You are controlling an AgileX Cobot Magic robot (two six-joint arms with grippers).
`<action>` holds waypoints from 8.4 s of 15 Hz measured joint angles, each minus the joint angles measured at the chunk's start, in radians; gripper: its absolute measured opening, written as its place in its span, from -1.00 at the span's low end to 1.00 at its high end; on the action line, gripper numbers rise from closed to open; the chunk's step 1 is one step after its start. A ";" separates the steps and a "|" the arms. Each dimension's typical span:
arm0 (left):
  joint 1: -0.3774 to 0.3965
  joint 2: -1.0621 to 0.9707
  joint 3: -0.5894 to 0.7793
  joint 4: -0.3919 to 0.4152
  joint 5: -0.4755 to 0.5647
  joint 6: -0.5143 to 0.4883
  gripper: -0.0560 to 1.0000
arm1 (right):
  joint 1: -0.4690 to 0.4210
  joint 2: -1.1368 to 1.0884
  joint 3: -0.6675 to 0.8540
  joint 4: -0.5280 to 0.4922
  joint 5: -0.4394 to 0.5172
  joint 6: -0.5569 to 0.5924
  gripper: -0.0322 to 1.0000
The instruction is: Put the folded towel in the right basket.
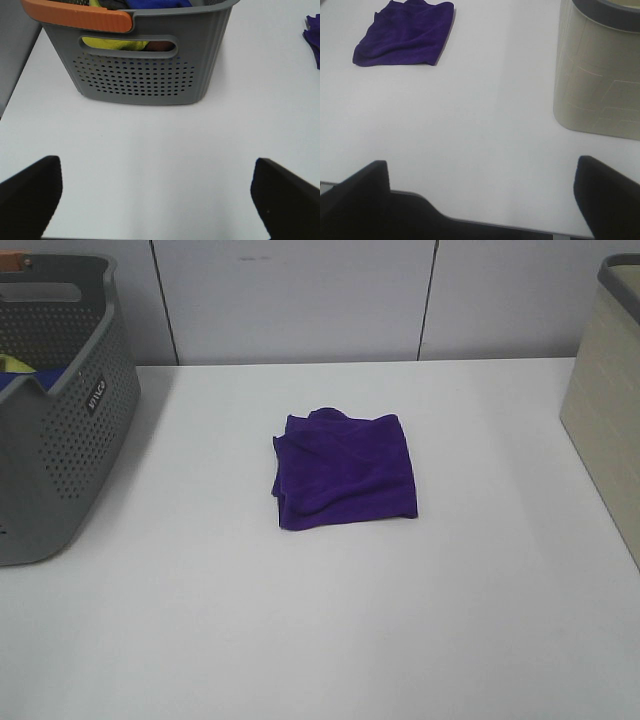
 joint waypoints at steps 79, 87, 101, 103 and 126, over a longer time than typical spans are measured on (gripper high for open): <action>0.000 0.000 0.000 0.000 0.000 0.000 0.98 | -0.358 1.966 -1.738 -0.054 0.116 -0.017 -0.10; 0.000 0.000 0.000 0.000 0.000 0.000 0.98 | -0.230 1.958 -1.738 0.008 0.114 0.035 0.97; 0.000 0.000 0.000 0.000 0.000 0.000 0.98 | -0.111 0.345 -0.348 -0.041 0.099 0.053 0.94; 0.000 0.000 0.000 0.000 0.000 0.000 0.98 | -0.111 0.137 -0.232 -0.065 0.097 0.053 0.94; 0.000 0.000 0.000 0.000 0.000 0.000 0.98 | -0.111 -0.036 0.018 -0.077 0.001 0.053 0.94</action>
